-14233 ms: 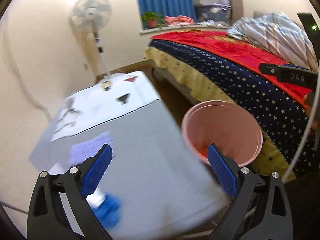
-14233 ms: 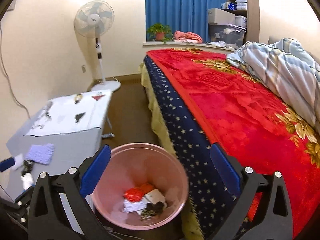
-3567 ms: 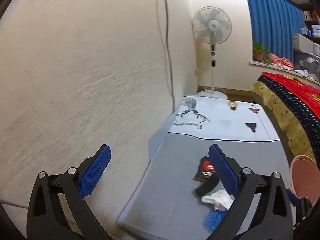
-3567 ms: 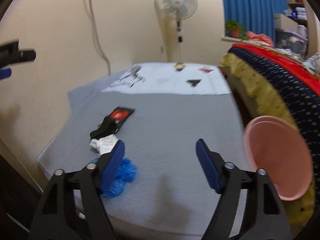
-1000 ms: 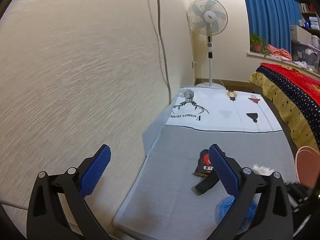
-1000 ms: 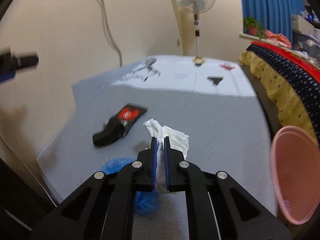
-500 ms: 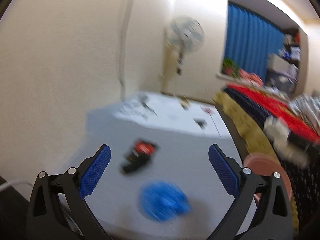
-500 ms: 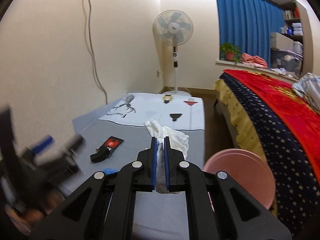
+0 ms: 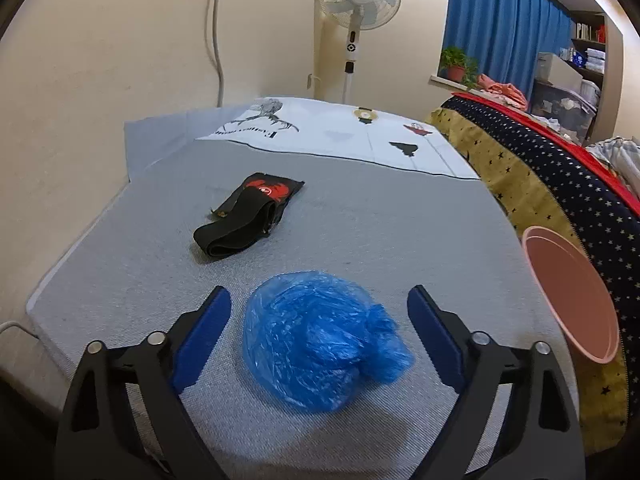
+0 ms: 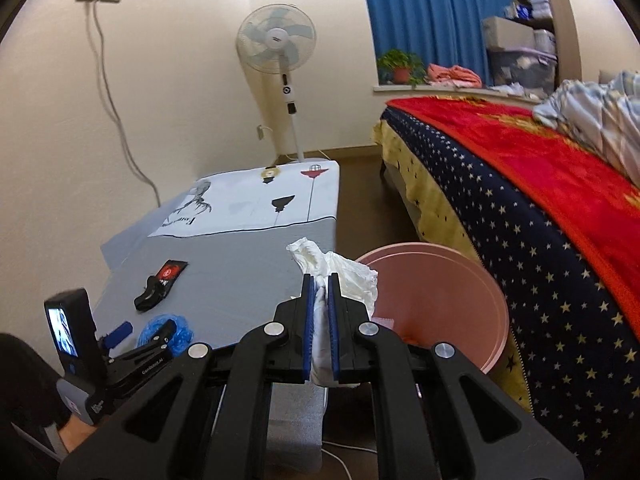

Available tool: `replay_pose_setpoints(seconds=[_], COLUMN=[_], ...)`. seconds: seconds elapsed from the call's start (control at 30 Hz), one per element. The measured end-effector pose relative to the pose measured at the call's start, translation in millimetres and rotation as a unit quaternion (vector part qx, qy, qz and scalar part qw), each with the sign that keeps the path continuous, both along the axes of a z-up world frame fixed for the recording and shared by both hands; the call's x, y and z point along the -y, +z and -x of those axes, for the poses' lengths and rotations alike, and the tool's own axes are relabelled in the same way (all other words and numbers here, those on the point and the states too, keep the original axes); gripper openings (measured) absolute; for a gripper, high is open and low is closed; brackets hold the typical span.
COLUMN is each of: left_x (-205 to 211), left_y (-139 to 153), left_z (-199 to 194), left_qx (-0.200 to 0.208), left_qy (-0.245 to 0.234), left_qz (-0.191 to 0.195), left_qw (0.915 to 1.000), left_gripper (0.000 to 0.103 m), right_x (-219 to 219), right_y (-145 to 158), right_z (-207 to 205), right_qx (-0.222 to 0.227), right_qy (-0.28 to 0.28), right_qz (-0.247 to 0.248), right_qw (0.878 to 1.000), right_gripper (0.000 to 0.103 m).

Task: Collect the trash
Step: 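Close the left tool on the blue plastic bag while the right tool holds the tissue, then carry the blue bag and tissue over the pink bin with both tools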

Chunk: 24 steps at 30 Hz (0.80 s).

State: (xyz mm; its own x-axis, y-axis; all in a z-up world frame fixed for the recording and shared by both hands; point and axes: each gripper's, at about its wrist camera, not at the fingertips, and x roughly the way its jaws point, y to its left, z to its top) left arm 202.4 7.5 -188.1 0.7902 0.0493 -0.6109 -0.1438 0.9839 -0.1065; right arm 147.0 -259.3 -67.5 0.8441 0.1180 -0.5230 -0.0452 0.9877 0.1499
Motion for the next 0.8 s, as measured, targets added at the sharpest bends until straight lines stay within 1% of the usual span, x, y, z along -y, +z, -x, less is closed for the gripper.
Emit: replay_pose_setpoints(seconds=[0.07, 0.1, 0.2, 0.27, 0.3, 0.33, 0.37, 0.47, 0.53, 0.63, 0.7, 0.8], left_x=[-1, -1, 3, 4, 6, 8, 10, 13, 17, 22, 26, 37], left_y=[-5, -7, -13, -16, -17, -17, -17, -10, -2, 21, 41, 75], left_z=[-3, -4, -7, -8, -10, -11, -11, -10, -9, -1, 6, 21], left_qx=[-0.012, -0.015, -0.025, -0.029, -0.032, -0.037, -0.040, -0.044, -0.042, -0.034, -0.027, -0.011], left_qy=[-0.003, -0.004, -0.014, -0.024, -0.030, -0.037, -0.043, -0.052, -0.055, -0.066, -0.081, -0.104], left_qz=[0.008, 0.009, 0.011, 0.016, 0.016, 0.014, 0.011, 0.013, 0.009, 0.009, 0.006, -0.015], left_qw=[0.9999, 0.9998, 0.9995, 0.9992, 0.9989, 0.9985, 0.9982, 0.9976, 0.9975, 0.9972, 0.9963, 0.9944], left_gripper=[0.075, 0.073, 0.060, 0.040, 0.034, 0.023, 0.019, 0.013, 0.012, 0.011, 0.011, 0.011], right_x=[0, -1, -4, -7, -8, -8, -8, -8, -8, -9, -12, -17], right_y=[-1, -2, -5, -5, -5, -5, -6, -6, -5, -3, 0, 4], right_z=[-2, -4, -5, -4, -4, -4, -3, -3, -2, 0, 1, 4], right_qx=[-0.002, -0.004, -0.005, -0.003, -0.003, -0.003, -0.004, -0.003, -0.001, 0.001, 0.003, 0.000], right_qy=[0.003, 0.006, 0.012, 0.013, 0.014, 0.013, 0.012, 0.009, 0.010, 0.011, 0.014, 0.021], right_qz=[0.003, 0.004, 0.007, 0.011, 0.012, 0.013, 0.013, 0.013, 0.014, 0.017, 0.018, 0.025], right_qw=[1.000, 1.000, 1.000, 1.000, 1.000, 1.000, 1.000, 1.000, 1.000, 1.000, 1.000, 0.999], right_gripper=[0.007, 0.007, 0.007, 0.007, 0.007, 0.007, 0.007, 0.007, 0.007, 0.007, 0.007, 0.007])
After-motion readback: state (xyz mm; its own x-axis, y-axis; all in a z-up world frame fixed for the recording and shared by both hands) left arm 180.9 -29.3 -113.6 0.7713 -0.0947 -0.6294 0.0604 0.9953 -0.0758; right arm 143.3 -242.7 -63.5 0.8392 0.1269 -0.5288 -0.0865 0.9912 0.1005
